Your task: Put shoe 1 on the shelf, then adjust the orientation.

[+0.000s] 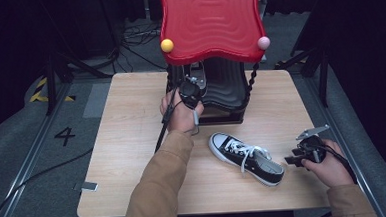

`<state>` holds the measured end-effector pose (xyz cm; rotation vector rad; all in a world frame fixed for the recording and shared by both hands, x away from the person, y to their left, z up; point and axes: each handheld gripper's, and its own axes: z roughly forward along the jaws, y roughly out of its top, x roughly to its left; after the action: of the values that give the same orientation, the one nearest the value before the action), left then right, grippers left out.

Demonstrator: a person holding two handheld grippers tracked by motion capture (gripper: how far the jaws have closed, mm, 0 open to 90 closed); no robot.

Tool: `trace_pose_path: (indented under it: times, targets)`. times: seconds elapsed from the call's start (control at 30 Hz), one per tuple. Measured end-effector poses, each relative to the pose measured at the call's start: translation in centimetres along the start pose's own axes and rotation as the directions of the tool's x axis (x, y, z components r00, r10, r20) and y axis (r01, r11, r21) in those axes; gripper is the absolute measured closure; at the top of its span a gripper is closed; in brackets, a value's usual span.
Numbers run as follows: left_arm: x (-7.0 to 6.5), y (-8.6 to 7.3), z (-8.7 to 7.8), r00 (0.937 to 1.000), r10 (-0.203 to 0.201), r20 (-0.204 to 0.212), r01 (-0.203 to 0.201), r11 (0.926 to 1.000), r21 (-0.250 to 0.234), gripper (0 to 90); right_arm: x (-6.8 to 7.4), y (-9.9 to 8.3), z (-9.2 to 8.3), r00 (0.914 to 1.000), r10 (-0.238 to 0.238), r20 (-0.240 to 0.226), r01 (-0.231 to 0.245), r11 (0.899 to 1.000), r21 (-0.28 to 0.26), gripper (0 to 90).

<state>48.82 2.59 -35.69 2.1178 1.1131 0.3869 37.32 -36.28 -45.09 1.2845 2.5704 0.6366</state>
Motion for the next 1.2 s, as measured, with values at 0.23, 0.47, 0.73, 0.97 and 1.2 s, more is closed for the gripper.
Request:
trace_pose_path:
  times: [0.23, 0.47, 0.73, 0.97, 1.2]
  targets:
    - [-0.5, 0.2, 0.4, 0.9998, -0.008, -0.02, 0.008, 0.9997, 0.024, 90.0, 0.0, 0.0, -0.3, 1.0, 0.002, 0.0, -0.002, 1.0, -0.005, 50.0]
    - [-0.7, 0.0, -0.8, 1.0, 0.008, -0.006, -0.008, 0.9999, 0.012, 80.7, -0.1, 0.0, -0.8, 0.9999, 0.007, 0.008, -0.006, 1.0, -0.021, 50.1]
    - [-1.7, -0.8, -2.3, 0.9984, 0.023, 0.051, -0.025, 0.9989, 0.039, 68.8, 0.4, 0.5, -1.4, 0.9996, 0.021, -0.016, -0.021, 1.0, -0.004, 52.2]
    - [-1.9, -3.2, -3.9, 0.9938, 0.038, 0.104, -0.047, 0.9959, 0.078, 52.5, 1.1, 0.9, -2.2, 1.0, 0.0, 0.005, 0.0, 1.0, -0.012, 47.0]
    - [-1.6, -6.3, -5.4, 0.9892, 0.042, 0.14, -0.059, 0.9914, 0.117, 46.2, 1.9, 1.4, -3.3, 0.9978, -0.013, -0.066, 0.007, 0.996, -0.086, 55.1]
